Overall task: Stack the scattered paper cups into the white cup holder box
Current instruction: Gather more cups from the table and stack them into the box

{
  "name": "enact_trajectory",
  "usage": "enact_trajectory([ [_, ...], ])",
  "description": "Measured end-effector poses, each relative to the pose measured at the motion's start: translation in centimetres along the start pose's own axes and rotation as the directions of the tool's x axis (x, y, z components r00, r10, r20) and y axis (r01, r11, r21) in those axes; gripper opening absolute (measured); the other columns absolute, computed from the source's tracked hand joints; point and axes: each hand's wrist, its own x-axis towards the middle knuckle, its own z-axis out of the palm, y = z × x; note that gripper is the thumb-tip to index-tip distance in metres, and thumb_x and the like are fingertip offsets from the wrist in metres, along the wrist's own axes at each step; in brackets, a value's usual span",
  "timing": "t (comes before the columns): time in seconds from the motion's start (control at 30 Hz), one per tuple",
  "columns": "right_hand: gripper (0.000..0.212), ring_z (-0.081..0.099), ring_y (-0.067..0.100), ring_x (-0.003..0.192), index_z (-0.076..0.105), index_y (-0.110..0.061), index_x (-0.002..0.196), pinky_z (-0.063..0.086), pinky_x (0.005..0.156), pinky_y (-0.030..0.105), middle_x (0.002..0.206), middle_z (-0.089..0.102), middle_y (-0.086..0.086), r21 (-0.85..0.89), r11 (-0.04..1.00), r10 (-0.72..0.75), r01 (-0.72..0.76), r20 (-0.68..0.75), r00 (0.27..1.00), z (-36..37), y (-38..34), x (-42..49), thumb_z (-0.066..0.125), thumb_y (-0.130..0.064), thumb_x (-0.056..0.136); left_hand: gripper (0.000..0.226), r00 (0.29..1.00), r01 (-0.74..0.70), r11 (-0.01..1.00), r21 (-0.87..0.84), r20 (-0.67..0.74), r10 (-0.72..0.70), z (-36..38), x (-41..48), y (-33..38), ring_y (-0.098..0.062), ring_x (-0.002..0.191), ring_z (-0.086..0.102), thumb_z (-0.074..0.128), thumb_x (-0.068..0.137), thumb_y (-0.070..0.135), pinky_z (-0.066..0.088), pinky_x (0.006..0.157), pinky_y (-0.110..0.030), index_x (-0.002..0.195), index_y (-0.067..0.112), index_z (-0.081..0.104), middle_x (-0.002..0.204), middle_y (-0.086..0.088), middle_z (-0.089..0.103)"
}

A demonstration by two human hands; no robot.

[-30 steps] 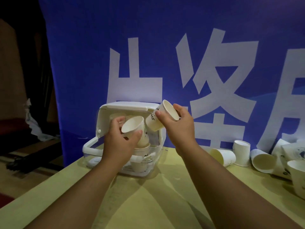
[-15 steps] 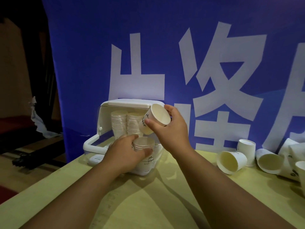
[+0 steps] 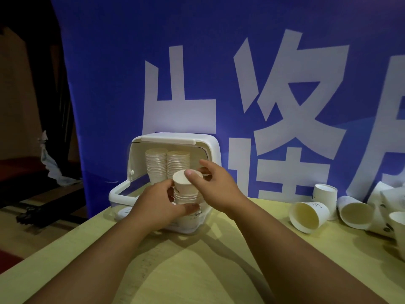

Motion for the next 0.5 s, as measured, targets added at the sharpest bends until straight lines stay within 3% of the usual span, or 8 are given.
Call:
enact_trajectory([
  [0.1, 0.057, 0.055, 0.008, 0.107, 0.052, -0.022, 0.146, 0.05, 0.095, 0.031, 0.135, 0.063, -0.002, -0.045, 0.999, 0.027, -0.03, -0.062, 0.998, 0.1, 0.4, 0.2, 0.057, -0.052, 0.098, 0.087, 1.0, 0.003, 0.999, -0.033, -0.003, -0.003, -0.1, -0.1, -0.1, 0.003, 0.099, 0.065, 0.089, 0.049, 0.071, 0.054, 0.083, -0.027, 0.123, 0.05, 0.048, 0.105, 0.027, 0.068],
  [0.17, 0.044, 0.061, 0.012, 0.107, 0.063, -0.02, 0.136, 0.053, 0.093, 0.032, 0.13, 0.066, -0.002, -0.131, 0.99, 0.039, -0.044, -0.035, 0.999, 0.4, 0.9, 0.3, 0.061, -0.043, 0.099, 0.116, 1.0, 0.007, 1.0, -0.026, -0.003, -0.007, -0.1, -0.1, -0.3, -0.002, 0.103, 0.066, 0.083, 0.041, 0.08, 0.056, 0.09, -0.033, 0.142, 0.047, 0.036, 0.114, 0.02, 0.07],
  [0.2, 0.039, 0.063, 0.015, 0.108, 0.067, -0.02, 0.131, 0.055, 0.092, 0.033, 0.129, 0.067, -0.002, -0.156, 0.986, 0.052, -0.055, -0.025, 0.998, 0.5, 1.2, 0.3, 0.063, -0.041, 0.098, 0.119, 1.0, 0.001, 1.0, -0.014, -0.003, -0.001, -0.1, -0.1, -0.4, -0.003, 0.103, 0.066, 0.082, 0.043, 0.08, 0.056, 0.091, -0.034, 0.146, 0.046, 0.033, 0.116, 0.018, 0.069],
  [0.27, 0.036, 0.065, 0.016, 0.105, 0.072, -0.021, 0.126, 0.057, 0.088, 0.032, 0.126, 0.069, -0.002, -0.154, 0.985, 0.077, -0.08, -0.021, 0.997, 0.8, 1.7, 0.4, 0.065, -0.04, 0.097, 0.104, 1.0, -0.019, 1.0, 0.014, -0.003, 0.019, -0.1, -0.1, -0.5, -0.001, 0.102, 0.066, 0.085, 0.053, 0.074, 0.058, 0.09, -0.033, 0.143, 0.045, 0.041, 0.116, 0.021, 0.069],
  [0.37, 0.037, 0.066, 0.013, 0.102, 0.073, -0.022, 0.125, 0.058, 0.087, 0.032, 0.123, 0.071, -0.004, -0.143, 0.987, 0.075, -0.077, -0.019, 0.997, 0.8, 2.2, 0.5, 0.066, -0.043, 0.095, 0.068, 0.999, -0.038, 0.999, 0.033, -0.01, 0.039, 0.0, -0.2, -0.4, 0.004, 0.097, 0.064, 0.087, 0.065, 0.062, 0.056, 0.083, -0.026, 0.123, 0.051, 0.054, 0.103, 0.031, 0.065],
  [0.5, 0.037, 0.063, 0.01, 0.101, 0.067, -0.025, 0.13, 0.053, 0.08, 0.025, 0.123, 0.068, -0.008, -0.133, 0.99, 0.056, -0.056, -0.002, 0.998, 0.6, 2.4, 0.2, 0.064, -0.043, 0.097, 0.065, 0.999, -0.045, 0.999, 0.018, -0.017, 0.046, 0.1, -0.2, -0.4, 0.003, 0.097, 0.064, 0.087, 0.066, 0.061, 0.056, 0.084, -0.027, 0.122, 0.051, 0.054, 0.102, 0.031, 0.064],
])
